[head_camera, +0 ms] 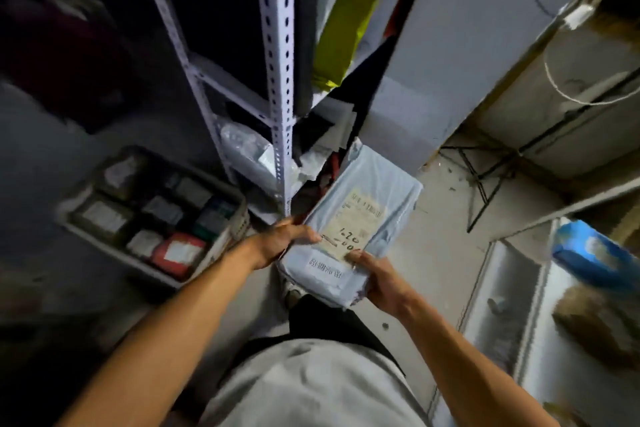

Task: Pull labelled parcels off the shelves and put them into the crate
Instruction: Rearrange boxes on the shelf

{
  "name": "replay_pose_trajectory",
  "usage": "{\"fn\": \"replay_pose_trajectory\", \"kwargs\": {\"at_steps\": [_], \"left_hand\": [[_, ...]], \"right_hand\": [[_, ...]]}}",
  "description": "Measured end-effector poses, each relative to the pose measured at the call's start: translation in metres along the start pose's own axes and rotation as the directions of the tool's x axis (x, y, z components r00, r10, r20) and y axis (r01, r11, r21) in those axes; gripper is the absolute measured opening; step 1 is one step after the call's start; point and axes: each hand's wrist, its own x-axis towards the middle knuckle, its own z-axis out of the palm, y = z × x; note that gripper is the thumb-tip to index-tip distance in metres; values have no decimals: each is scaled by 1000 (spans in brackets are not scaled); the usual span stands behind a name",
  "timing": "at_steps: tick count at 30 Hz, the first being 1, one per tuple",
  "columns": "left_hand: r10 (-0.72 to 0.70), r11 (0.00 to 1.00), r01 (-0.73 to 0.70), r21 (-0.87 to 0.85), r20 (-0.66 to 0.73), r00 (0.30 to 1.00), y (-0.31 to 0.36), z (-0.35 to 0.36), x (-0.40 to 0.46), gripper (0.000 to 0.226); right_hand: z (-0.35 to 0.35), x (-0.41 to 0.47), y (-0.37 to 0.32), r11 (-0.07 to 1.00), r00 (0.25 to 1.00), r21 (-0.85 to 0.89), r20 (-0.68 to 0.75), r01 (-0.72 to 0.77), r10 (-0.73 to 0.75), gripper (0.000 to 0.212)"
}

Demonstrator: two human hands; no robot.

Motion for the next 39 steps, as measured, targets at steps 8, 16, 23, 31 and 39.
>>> {"fn": "replay_pose_trajectory", "kwargs": {"at_steps": [8,16,23,31,39], "left_hand": [[-84,996,81,-32,-108,991,-4,-116,-53,60],[-283,959,261,-112,-309,908,-29,-213,-72,55],[-396,915,389,-103,-403,825,-44,-276,-74,65],[-447,855,516,52,-431,784,-96,-364,-47,73],[-415,858,500,114,-418,808,-187,-477,34,99]], "right_hand": [[61,84,16,948,941,-68,120,-311,317,111],[128,168,44,839,813,-211,217,-502,541,95],[175,231,73,703,698,-283,138,-652,703,79],[212,316,130,639,645,-340,110,-690,756,64],[212,434,241,658,656,-319,131,-683,744,61]]}}
